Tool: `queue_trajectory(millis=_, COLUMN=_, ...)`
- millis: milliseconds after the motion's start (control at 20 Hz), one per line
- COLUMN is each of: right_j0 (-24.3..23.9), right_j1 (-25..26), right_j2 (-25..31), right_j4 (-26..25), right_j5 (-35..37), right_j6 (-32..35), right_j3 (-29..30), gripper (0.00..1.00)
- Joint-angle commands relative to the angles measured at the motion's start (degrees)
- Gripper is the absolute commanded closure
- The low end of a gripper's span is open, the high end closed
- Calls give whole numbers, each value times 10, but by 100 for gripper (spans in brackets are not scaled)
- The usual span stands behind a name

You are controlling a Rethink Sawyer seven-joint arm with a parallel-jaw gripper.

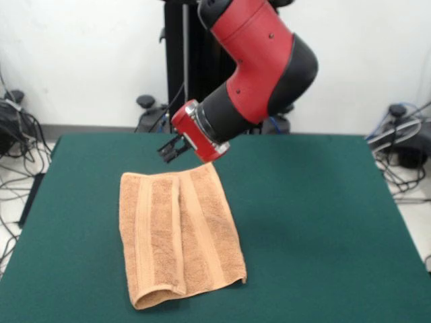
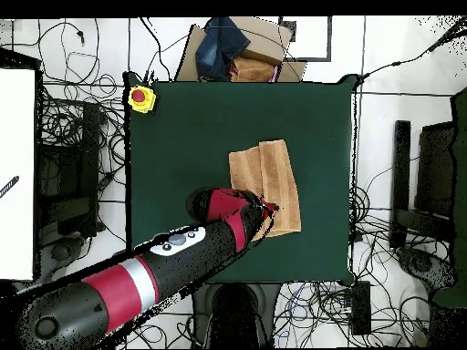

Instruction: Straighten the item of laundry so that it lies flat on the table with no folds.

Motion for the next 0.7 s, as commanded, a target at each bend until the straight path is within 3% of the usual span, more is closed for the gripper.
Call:
queue_trajectory(millis=50, right_j0=-6, right_j1=57, right_j2=4, right_j4=60, right_j5=5, right_j6=192, right_j3=-114, gripper=100)
queue_trajectory(millis=700, right_j0=-13, right_j1=141, right_j2=-76, right_j4=130, right_j5=56, right_j6=261, right_j3=-215, gripper=100)
